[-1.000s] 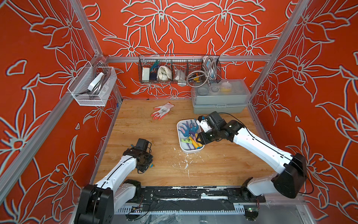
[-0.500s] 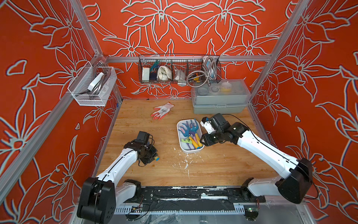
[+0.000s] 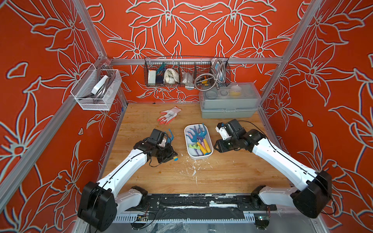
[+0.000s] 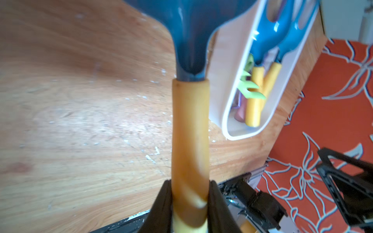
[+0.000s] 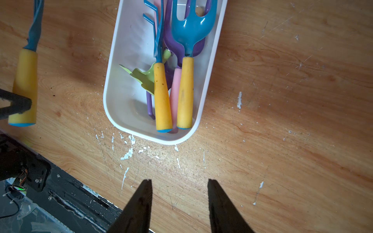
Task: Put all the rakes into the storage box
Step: Pick up the rake at the center of the board, then place the rake in the storage box.
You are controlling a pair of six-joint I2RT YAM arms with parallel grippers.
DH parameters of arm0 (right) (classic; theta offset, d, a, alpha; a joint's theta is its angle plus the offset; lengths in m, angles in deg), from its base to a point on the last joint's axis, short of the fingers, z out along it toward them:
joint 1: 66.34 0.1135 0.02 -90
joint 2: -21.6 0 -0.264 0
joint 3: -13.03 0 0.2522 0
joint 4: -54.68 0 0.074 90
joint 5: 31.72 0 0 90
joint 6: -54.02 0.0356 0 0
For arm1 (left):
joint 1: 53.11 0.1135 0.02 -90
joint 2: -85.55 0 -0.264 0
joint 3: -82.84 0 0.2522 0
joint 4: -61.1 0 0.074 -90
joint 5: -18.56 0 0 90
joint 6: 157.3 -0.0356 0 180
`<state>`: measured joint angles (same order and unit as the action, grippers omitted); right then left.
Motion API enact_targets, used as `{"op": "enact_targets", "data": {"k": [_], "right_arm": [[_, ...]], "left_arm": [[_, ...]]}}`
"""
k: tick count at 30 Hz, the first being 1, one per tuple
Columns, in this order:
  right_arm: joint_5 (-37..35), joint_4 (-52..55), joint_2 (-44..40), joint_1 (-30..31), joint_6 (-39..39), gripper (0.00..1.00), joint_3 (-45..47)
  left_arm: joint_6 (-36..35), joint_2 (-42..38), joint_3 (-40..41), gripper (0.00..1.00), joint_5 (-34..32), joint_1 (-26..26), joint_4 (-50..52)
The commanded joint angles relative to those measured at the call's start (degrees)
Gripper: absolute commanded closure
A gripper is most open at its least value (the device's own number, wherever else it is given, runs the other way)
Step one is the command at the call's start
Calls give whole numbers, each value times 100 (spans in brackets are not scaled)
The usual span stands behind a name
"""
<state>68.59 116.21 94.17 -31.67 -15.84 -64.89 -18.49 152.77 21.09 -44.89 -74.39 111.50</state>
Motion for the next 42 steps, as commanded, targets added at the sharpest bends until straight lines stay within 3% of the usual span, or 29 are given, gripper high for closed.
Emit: {"op": "enact_targets", "data": {"k": [1, 16, 23, 38, 41, 42], "right_arm": [[-73, 154, -214, -72, 69, 54, 117], [-204, 353, -844, -163, 222, 54, 474], [-275, 509, -1076, -215, 218, 53, 536], [-260, 645, -1140, -286, 97, 53, 528], [-271, 655, -1132, -293, 95, 53, 525], [-265, 655, -1132, -294, 95, 53, 534]], "left_arm": [[-300, 243, -400, 100, 272, -342, -210], [656, 1865, -1459, 100, 639, -1274, -1335], [1497, 2363, -1609, 100, 236, -1441, -1818], [2401, 2925, -1903, 100, -206, -1649, -2353], [2493, 3041, -1948, 94, -165, -1719, -2434], [2509, 3074, -1988, 85, -164, -1745, -2419]]}}
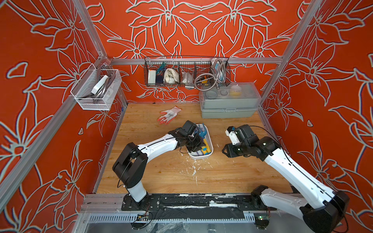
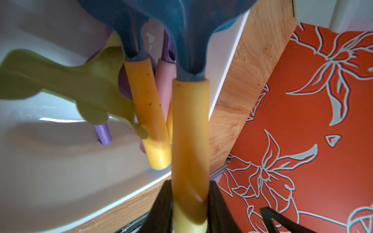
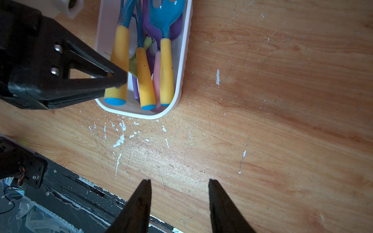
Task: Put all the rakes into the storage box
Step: Place the rake in the storage box.
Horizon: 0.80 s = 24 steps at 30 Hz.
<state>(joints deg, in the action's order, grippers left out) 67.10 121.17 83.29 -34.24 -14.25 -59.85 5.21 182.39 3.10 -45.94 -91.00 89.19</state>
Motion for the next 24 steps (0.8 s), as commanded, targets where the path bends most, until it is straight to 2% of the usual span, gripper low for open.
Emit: {"op": "enact_targets", "data": {"k": [1, 4, 7, 15, 21, 24], "right_arm": [[-121, 150, -57, -43, -60, 53, 40], [-112, 133, -75, -44, -29, 53, 75], [-108, 117, -87, -49, -3, 52, 88], [-165, 88, -105, -56, 49, 51, 32], [-561, 80, -278, -89, 59, 46, -194], [-1108, 37, -378, -104, 153, 38, -402]], "left_arm": [[149, 143, -241, 75, -69, -111, -154], [110, 178, -412, 41, -151, -190, 120], [-14, 90, -551, 16, -335, -228, 399], [-571, -379, -893, 13, -805, -228, 1037], [-1637, -837, -1312, 13, -1297, -202, 1429], [-2292, -1099, -1577, 8, -1744, -134, 1769]]}}
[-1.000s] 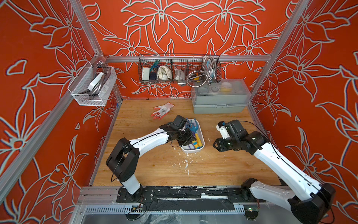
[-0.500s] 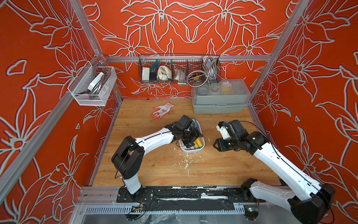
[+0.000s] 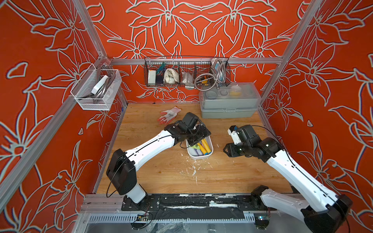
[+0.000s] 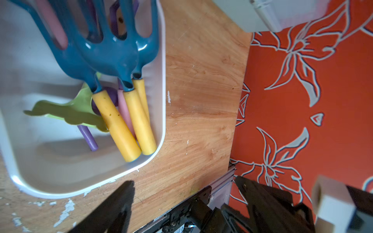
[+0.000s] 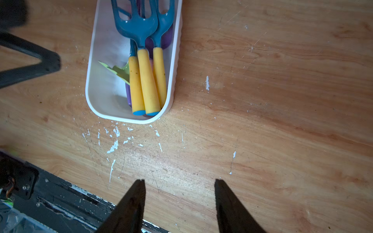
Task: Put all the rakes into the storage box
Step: Place the rake in the storage box, then reset both arms
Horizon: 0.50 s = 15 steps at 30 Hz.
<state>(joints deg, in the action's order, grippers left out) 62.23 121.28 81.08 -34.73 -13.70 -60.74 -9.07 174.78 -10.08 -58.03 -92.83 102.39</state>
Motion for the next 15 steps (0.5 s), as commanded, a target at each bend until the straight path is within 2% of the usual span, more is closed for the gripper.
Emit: {"op": "enact_targets", "data": {"k": [1, 4, 6, 8, 9, 11, 13, 15], "right_arm": [[-918, 16, -185, -63, 215, 33, -399], [-1744, -176, -234, -77, 587, 22, -579], [-2130, -735, -394, -76, 856, 30, -344], [-2132, -1653, -667, -72, 396, 26, -65], [-1967, -2143, -813, -77, 86, 20, 92], [-1846, -2801, -962, -69, -271, 12, 238], [-1873, -3026, -841, -85, -545, 12, 110], [-1950, -2905, -479, -96, -711, 11, -213]], "left_arm": [[-1068, -426, -339, 0, -703, 98, 553], [-1573, -756, -290, 0, -876, 336, 368], [-1818, -1041, -139, 0, -948, 553, 117], [-1815, -1380, 102, 3, -1300, 790, -116], [-1890, -1612, 310, 7, -1520, 897, -308], [-2261, -2001, 659, 5, -1481, 1201, -831], [-2824, -2303, 938, 3, -1217, 1532, -1323], [-3171, -2352, 987, 2, -1175, 1781, -1395]]}}
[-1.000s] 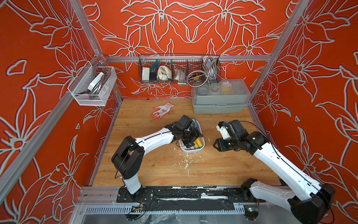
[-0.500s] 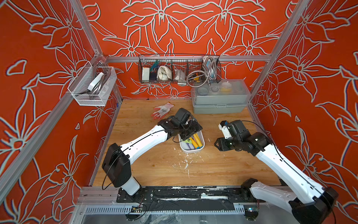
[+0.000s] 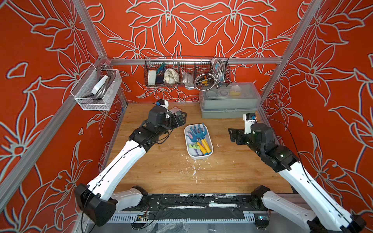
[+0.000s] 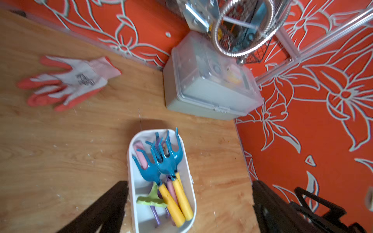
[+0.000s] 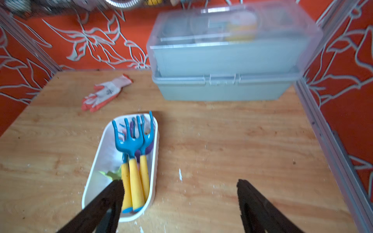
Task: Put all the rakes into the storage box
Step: Reset both arms
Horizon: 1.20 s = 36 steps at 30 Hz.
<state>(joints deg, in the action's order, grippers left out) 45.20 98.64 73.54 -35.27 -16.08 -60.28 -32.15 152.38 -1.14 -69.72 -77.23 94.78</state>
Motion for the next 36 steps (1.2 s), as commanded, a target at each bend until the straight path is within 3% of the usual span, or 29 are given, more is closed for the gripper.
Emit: {"op": "enact_targets", "data": {"k": [1, 6, 11, 17, 27, 36], "right_arm": [[-231, -561, 489, -50, -575, 10, -425], [-45, -832, 1157, -206, -742, 9, -681], [321, -1517, 1635, -644, -830, 10, -533], [526, -2042, 2275, -1555, -797, 9, -302], [-561, -3043, 2490, -2552, -1056, 9, 1317], [-489, -4944, 2075, -2766, -1575, 8, 3103]], "left_arm": [[-1005, -57, 36, 1, -41, 353, -487], [-1238, 156, -18, 1, -685, 810, -29], [-1839, -126, 1194, 2, -1191, 1138, -1354], [-2166, -81, 2187, 1, -1293, 1790, -1921], [-2483, 404, 3584, 1, -1819, 2368, -2902], [-2976, 482, 4607, 2, -1236, 2466, -4456]]}}
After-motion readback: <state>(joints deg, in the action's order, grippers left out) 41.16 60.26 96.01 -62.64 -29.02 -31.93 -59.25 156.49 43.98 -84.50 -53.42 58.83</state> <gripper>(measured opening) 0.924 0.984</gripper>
